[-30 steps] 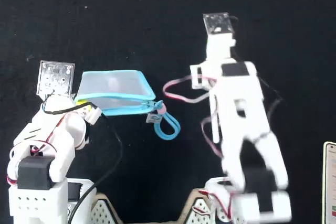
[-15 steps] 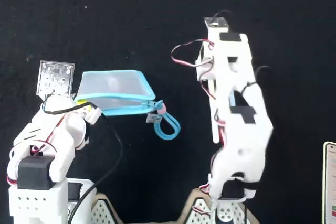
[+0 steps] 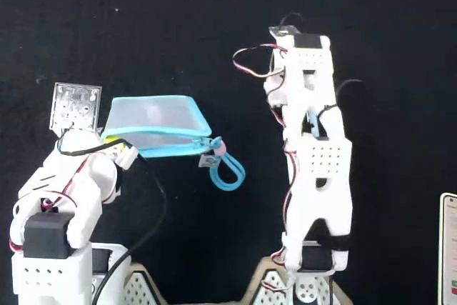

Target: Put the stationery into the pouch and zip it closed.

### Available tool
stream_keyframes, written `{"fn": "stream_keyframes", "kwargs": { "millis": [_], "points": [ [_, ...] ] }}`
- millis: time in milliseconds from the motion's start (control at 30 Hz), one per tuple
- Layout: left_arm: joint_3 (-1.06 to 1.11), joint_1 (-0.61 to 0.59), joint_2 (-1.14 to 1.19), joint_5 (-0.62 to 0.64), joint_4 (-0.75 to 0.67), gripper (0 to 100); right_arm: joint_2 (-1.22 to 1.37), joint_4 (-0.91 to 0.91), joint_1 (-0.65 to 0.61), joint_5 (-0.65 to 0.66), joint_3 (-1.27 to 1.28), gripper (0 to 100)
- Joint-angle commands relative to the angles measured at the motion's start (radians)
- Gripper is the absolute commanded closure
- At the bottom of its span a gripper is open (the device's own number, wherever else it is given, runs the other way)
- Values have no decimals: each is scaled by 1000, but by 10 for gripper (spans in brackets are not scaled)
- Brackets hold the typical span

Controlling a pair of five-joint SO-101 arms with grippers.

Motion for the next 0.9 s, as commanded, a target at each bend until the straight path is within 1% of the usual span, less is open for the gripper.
{"fn": "stream_keyframes", "kwargs": {
  "millis": [0,167,267,400,633,867],
  "points": [
    [-12,-10,-6,-9,3,970,12,80,-17,8,-113,979],
    [-12,-10,-6,-9,3,970,-10,107,-17,5,-165,988],
    [-12,-10,-6,-9,3,970,-61,107,-23,5,-120,988],
    [-12,-10,-6,-9,3,970,-188,107,-51,6,2,988],
    [-12,-10,-6,-9,3,970,-598,100,-155,5,331,988],
    [-12,-10,-6,-11,3,970,-1176,12,-258,2,725,988]
  ]
}}
